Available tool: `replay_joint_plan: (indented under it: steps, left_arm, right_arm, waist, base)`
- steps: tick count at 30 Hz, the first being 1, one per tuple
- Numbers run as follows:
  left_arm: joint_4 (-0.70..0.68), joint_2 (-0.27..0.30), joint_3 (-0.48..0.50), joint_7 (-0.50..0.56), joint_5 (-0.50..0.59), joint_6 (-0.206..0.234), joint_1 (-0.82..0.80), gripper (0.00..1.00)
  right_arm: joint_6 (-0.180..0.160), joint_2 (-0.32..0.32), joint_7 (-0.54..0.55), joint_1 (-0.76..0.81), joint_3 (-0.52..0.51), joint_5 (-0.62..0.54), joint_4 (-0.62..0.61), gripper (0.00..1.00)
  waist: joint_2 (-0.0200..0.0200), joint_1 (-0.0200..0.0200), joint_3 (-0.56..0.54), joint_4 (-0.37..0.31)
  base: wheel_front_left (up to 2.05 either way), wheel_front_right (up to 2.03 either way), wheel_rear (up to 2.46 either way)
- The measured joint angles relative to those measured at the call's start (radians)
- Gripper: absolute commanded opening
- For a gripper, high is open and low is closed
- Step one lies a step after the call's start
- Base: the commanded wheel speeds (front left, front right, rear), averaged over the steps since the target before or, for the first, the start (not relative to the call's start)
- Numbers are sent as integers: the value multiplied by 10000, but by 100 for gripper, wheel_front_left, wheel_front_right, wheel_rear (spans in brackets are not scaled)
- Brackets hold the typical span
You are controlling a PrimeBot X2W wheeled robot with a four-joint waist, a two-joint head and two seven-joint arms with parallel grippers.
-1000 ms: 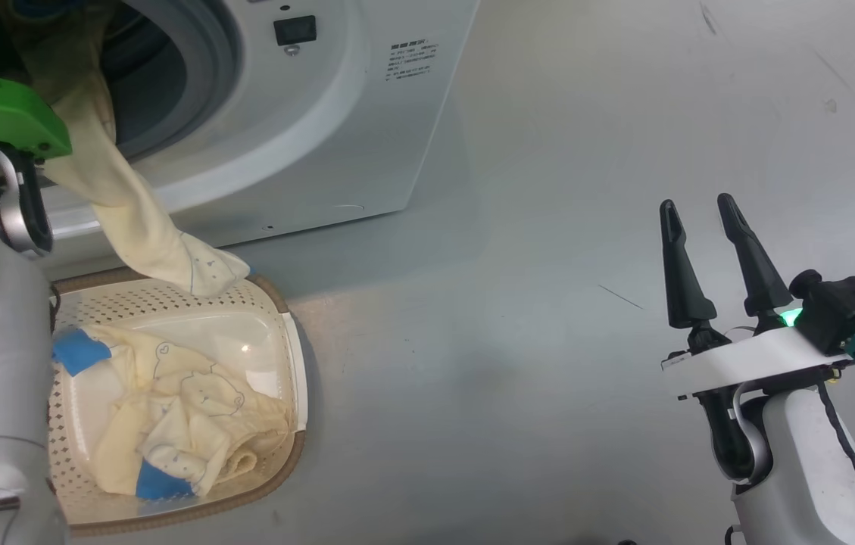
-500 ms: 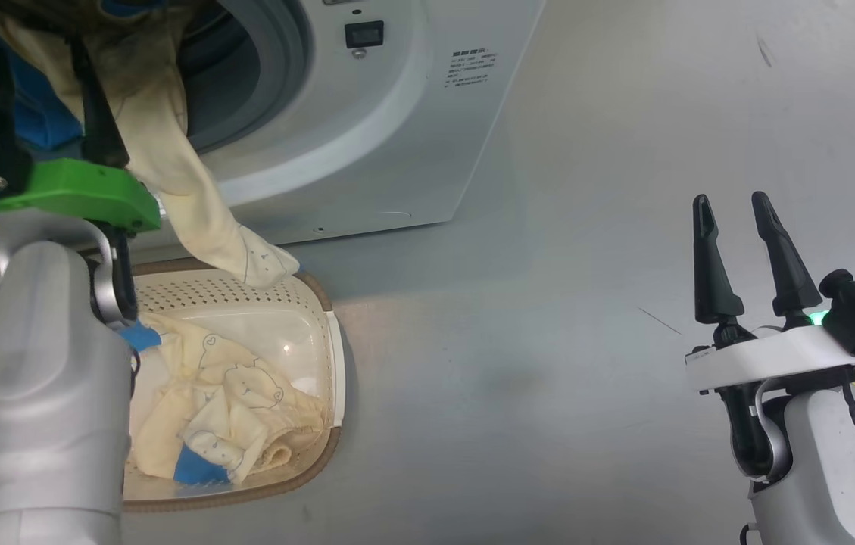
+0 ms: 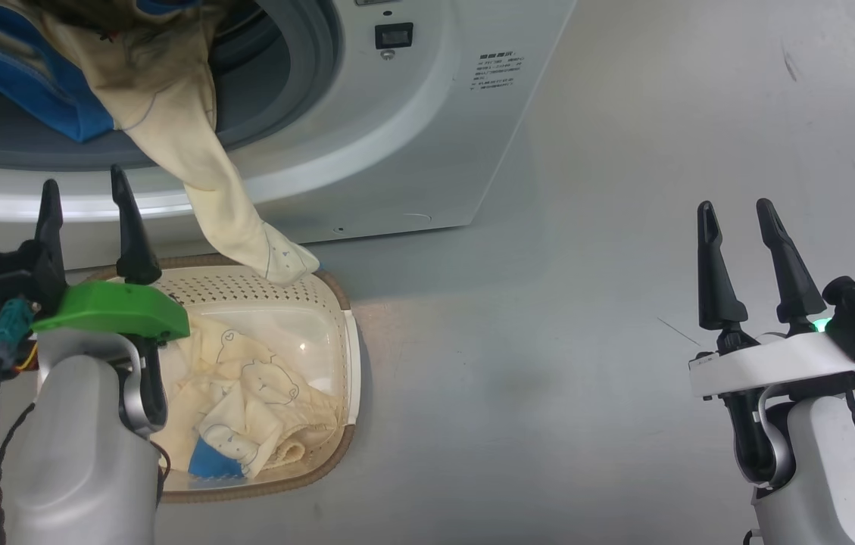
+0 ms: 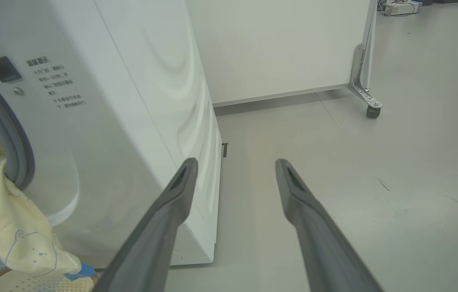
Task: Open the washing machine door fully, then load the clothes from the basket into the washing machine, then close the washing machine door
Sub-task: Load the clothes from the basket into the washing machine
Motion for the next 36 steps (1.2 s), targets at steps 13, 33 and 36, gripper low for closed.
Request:
replay_joint_plan:
  steps: [13,33,36]
  left_arm:
    - [-1302,0,-69,0,-410,-165,1796,100]
    - [-2171,-4,-391,0,-1058,-426,3006,100]
    - [-2192,-4,-472,0,-1104,-426,3108,100]
  right_arm:
    - [0,-13,0,36,-111,-36,-54,100]
    - [0,-40,0,247,-228,-58,-92,100]
    - [0,-40,0,247,-194,-58,-92,100]
  waist:
    - [0,0,37,116]
    - [0,0,-143,226]
    - [0,0,-161,181]
  base:
    - [0,0,0]
    - [0,0,0]
    - [0,0,0]
